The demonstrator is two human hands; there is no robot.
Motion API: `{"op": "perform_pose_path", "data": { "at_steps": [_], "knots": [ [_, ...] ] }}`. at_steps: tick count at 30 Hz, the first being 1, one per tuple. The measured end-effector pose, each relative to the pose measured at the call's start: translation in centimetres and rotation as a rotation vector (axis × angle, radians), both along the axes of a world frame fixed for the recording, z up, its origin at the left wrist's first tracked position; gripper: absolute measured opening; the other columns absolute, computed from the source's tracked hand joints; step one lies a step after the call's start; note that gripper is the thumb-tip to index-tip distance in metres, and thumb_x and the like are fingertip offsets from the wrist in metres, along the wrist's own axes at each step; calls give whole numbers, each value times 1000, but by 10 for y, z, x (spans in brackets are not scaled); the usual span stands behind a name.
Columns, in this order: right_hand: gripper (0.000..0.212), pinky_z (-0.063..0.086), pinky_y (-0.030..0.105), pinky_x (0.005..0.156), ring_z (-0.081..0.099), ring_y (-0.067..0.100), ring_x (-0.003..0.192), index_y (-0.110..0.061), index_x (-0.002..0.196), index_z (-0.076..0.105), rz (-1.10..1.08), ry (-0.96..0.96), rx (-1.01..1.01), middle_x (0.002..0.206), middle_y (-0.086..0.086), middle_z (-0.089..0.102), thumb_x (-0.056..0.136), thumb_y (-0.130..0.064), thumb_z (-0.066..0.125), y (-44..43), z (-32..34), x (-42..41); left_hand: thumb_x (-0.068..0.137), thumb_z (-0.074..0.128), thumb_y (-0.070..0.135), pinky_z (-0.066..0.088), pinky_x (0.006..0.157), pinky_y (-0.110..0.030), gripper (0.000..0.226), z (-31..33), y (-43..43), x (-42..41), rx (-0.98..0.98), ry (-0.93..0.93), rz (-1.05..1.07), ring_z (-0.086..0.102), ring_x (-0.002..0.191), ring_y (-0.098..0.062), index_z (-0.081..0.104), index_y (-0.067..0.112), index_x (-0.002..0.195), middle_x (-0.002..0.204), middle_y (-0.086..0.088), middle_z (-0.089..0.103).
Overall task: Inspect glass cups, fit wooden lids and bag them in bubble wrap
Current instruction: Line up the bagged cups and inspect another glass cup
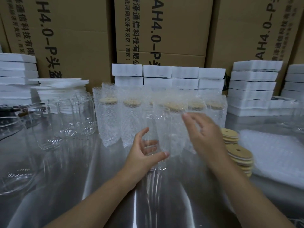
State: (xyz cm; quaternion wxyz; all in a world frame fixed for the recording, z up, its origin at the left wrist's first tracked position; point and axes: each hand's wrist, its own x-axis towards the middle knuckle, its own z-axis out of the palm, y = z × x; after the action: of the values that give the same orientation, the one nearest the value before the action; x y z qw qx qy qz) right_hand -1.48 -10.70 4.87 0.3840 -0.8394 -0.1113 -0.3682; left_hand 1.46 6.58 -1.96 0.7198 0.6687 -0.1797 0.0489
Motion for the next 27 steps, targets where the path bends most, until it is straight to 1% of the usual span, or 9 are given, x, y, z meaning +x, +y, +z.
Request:
{"op": "perform_pose_path", "data": {
  "at_steps": [2,5,7,9,14,17,20,23,27],
  "knots": [
    [42,44,37,91,56,20,107,-19,120,63,-315,-6,-120,121,0,63,91,-48,55,-26,12,5,52,85,38,56,90,-37,83,1,2,2,4,3,70,59,113,-10,36,61,116,122,5,57],
    [45,41,41,91,50,34,113,-12,121,61,-629,351,-290,119,12,63,89,-43,59,-58,21,12,61,90,30,50,83,-25,86,0,4,8,-10,-19,148,54,114,-4,33,59,119,121,9,54],
    [40,36,42,95,47,35,116,-12,105,58,-709,619,-348,114,12,61,89,-49,55,-67,24,16,68,89,22,46,78,-18,89,0,6,12,9,-43,181,50,113,-1,30,54,126,120,14,50],
    [38,29,45,103,44,36,121,-15,97,51,-718,747,-334,118,12,57,88,-52,54,-73,25,21,69,87,20,43,75,-14,90,0,9,14,46,-61,202,48,110,4,29,51,129,118,19,46],
    [57,26,45,107,39,37,127,-17,125,47,-745,783,-350,131,14,51,86,-57,54,-80,20,26,67,88,22,40,77,-11,91,-3,11,17,111,-83,238,45,108,6,28,51,129,116,22,44],
    [69,33,46,102,45,38,121,-16,132,46,-767,592,-324,130,15,52,82,-61,58,-79,17,26,67,89,22,41,86,-13,91,-4,10,18,175,-118,271,44,120,0,28,51,128,121,19,45],
    [77,41,50,97,48,37,118,-14,135,44,-687,153,-145,131,16,50,77,-61,65,-70,14,21,67,89,22,45,106,-35,95,-4,8,16,236,-151,284,40,127,-2,28,46,136,131,13,43],
    [83,51,41,86,55,24,106,-28,135,39,-286,-140,160,126,0,45,66,-64,71,-51,13,13,65,90,22,43,107,-34,95,-3,7,13,307,-204,296,39,119,9,28,54,129,132,14,42],
    [77,54,25,87,62,9,105,-55,123,40,221,-163,371,122,-12,49,57,-61,80,-23,4,7,64,89,24,36,105,-22,92,-5,7,10,429,-303,314,38,125,8,26,62,120,130,19,42]
  ]
}}
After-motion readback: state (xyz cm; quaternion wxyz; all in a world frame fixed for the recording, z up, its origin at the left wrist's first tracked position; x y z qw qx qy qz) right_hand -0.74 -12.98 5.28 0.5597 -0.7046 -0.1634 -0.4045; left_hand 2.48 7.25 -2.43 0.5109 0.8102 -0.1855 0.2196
